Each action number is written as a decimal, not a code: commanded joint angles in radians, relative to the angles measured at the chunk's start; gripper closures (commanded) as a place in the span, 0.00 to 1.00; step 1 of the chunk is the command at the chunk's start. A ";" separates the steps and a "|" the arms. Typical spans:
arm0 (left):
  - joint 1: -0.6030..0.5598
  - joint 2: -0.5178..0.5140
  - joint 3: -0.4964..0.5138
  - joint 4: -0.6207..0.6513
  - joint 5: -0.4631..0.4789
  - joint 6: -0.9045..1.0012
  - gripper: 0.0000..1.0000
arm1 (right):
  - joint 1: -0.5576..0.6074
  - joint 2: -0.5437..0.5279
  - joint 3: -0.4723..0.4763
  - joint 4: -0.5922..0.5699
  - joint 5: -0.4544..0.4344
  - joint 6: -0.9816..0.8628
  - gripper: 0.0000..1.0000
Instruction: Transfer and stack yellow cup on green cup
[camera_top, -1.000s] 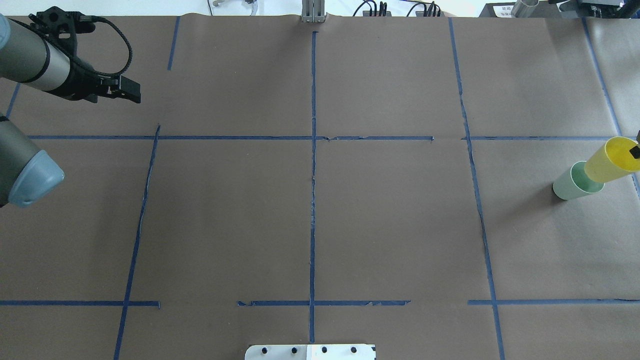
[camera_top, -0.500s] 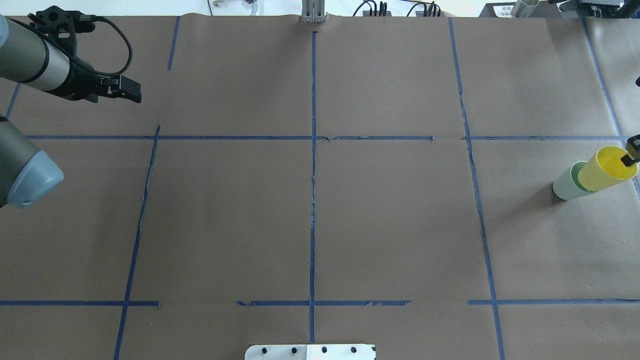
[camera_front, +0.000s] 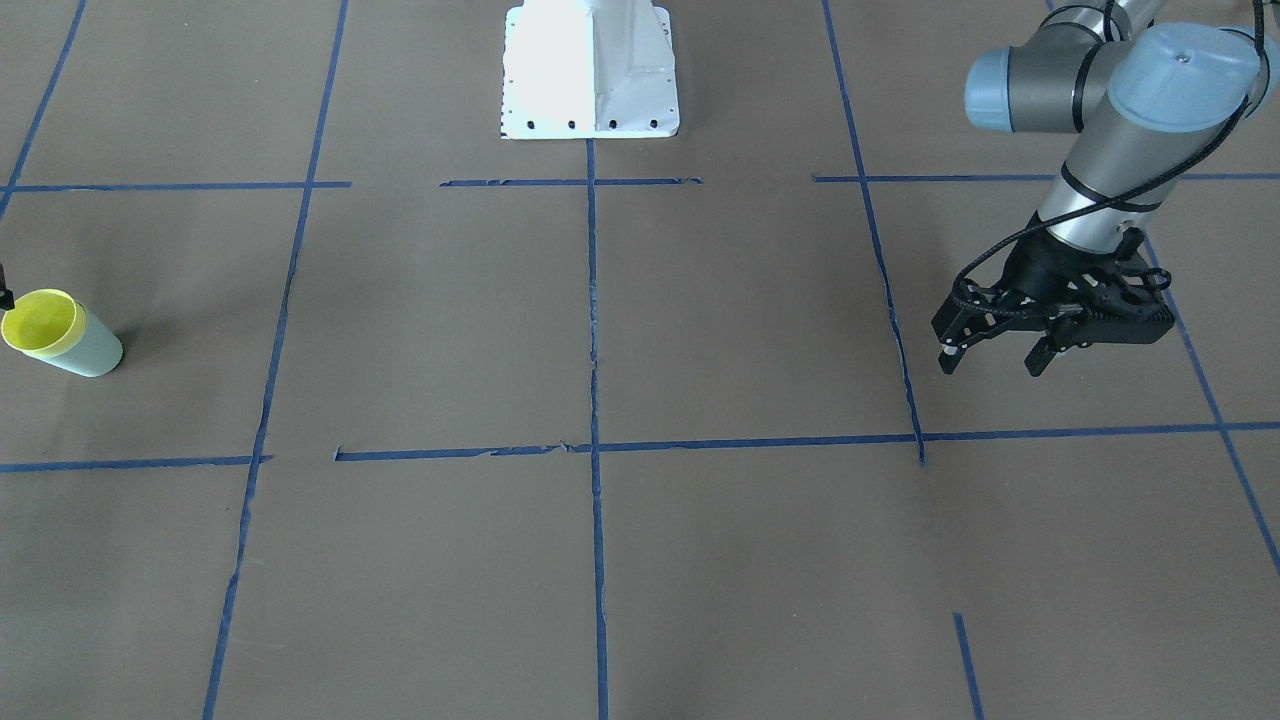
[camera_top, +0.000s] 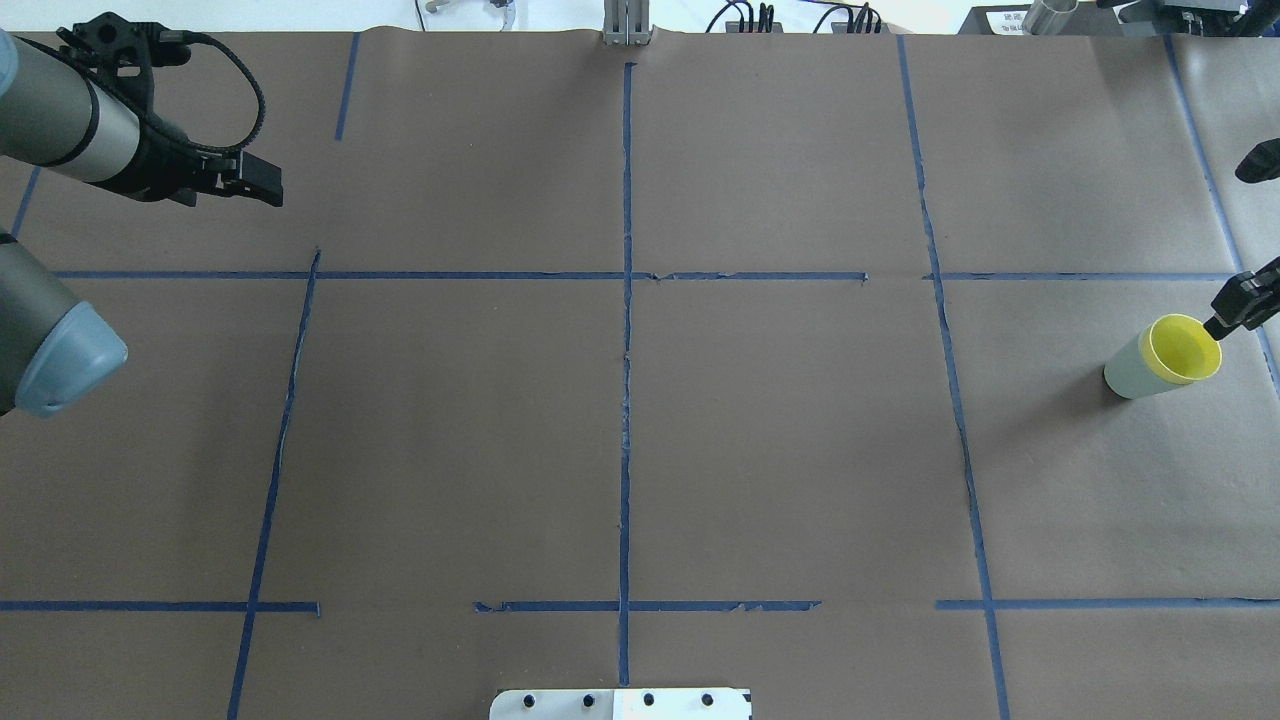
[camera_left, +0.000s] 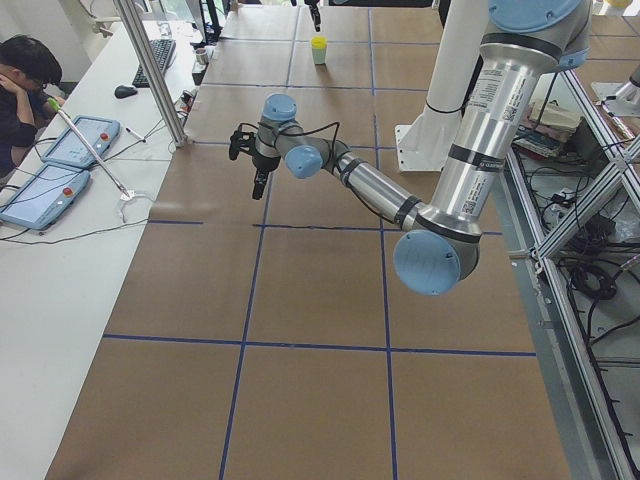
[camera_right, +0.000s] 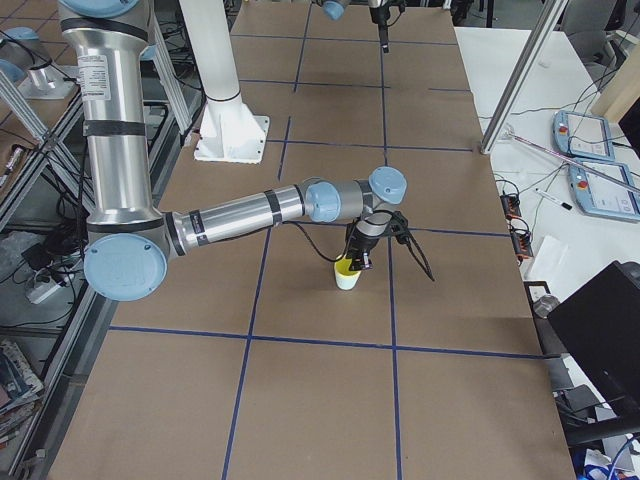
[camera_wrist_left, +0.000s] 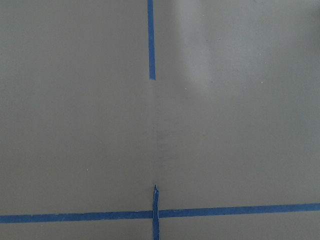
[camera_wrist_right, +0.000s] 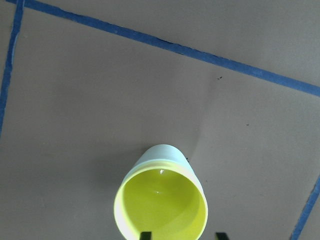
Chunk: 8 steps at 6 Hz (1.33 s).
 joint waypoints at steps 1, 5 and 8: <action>-0.002 0.009 0.002 0.002 -0.057 0.019 0.00 | 0.027 -0.019 0.002 0.000 0.002 -0.003 0.00; -0.307 0.234 0.071 0.053 -0.309 0.755 0.00 | 0.256 -0.192 0.080 0.006 0.005 -0.024 0.00; -0.536 0.360 0.059 0.355 -0.325 1.050 0.00 | 0.256 -0.213 0.096 0.006 0.002 -0.015 0.00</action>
